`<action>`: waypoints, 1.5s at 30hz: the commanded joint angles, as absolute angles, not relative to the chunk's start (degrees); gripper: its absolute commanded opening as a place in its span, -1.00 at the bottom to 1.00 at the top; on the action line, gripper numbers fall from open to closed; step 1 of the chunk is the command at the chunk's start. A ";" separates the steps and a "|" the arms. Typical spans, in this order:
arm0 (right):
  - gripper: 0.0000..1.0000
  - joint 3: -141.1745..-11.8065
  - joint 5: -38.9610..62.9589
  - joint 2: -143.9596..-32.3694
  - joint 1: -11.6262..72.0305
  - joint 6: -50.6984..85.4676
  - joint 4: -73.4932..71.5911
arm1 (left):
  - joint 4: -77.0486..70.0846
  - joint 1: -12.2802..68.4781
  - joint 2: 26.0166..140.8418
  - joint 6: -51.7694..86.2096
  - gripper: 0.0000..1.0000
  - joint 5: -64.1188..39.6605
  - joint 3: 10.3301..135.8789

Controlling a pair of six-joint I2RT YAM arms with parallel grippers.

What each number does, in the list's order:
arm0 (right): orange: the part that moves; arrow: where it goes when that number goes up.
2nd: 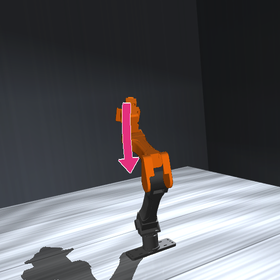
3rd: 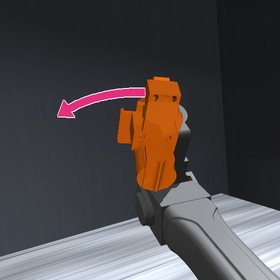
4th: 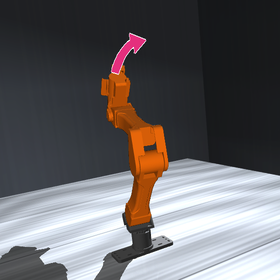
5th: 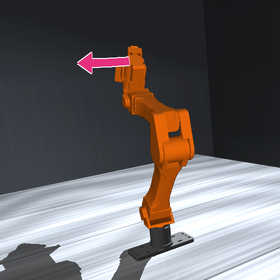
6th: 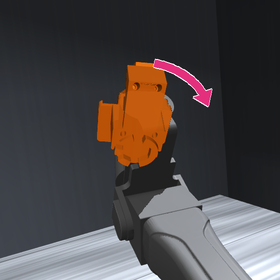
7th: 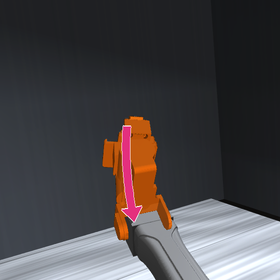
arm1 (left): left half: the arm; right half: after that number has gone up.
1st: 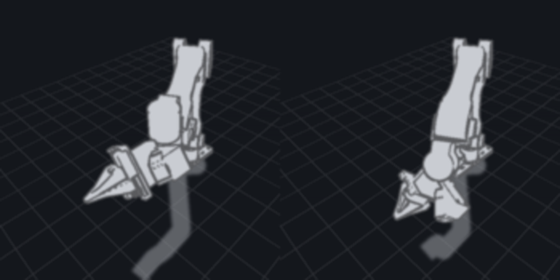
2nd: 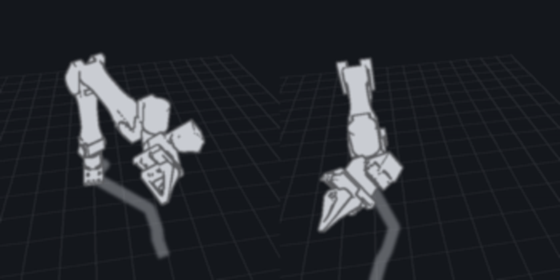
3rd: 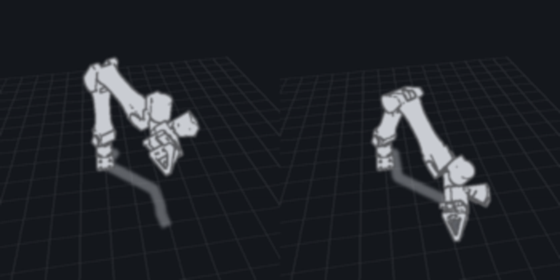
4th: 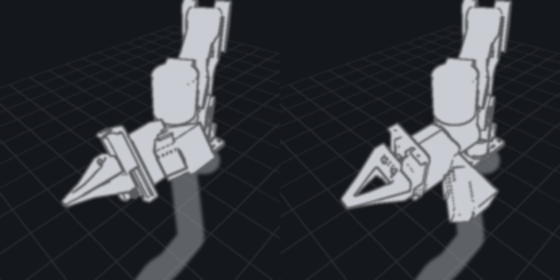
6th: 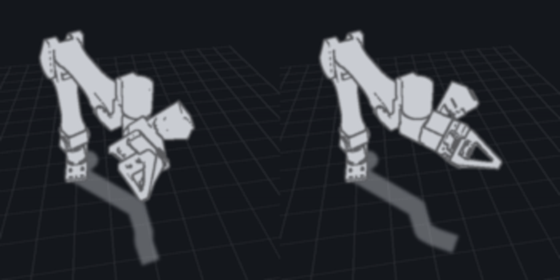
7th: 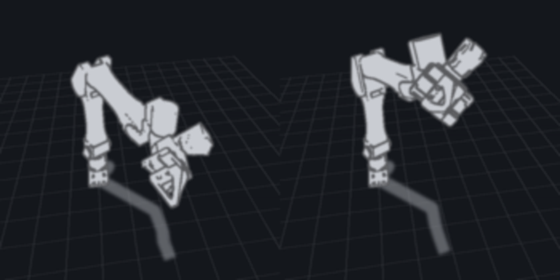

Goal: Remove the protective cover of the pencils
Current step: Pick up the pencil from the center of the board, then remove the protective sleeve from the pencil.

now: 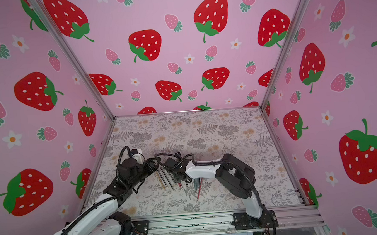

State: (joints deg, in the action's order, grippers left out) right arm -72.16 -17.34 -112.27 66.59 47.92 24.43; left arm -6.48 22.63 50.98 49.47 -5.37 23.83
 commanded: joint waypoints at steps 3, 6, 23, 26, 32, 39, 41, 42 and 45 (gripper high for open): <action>-0.88 -68.19 -15.91 -108.27 66.30 46.74 24.74 | -6.27 19.79 51.37 49.72 0.10 -8.35 27.80; -0.92 -67.14 -15.91 -105.75 66.27 44.73 23.77 | -9.90 19.69 49.69 51.32 0.12 -11.82 24.70; -1.00 -59.77 -17.05 -91.33 65.61 38.19 17.08 | -14.78 20.80 55.20 52.75 0.20 -17.27 26.49; -1.00 -57.83 -16.70 -89.80 65.31 37.83 15.19 | -17.64 23.15 59.42 53.24 0.17 -16.86 26.97; -1.00 -54.56 -14.65 -87.37 65.28 37.16 11.07 | -21.09 29.08 66.65 52.72 0.14 -13.96 29.37; -1.00 -54.15 -11.85 -87.03 65.28 36.99 9.90 | -21.58 30.76 71.07 52.20 0.15 -11.84 32.14; -1.00 -53.90 -11.19 -87.03 65.29 37.00 9.36 | -22.46 30.89 72.66 52.47 0.15 -12.37 32.73; -1.00 -53.80 -10.83 -86.96 65.30 36.95 9.13 | -22.92 31.02 73.51 52.64 0.15 -12.48 33.06; -1.00 -53.54 -10.30 -86.60 65.30 36.87 8.66 | -23.12 31.24 75.73 52.80 0.14 -12.48 34.29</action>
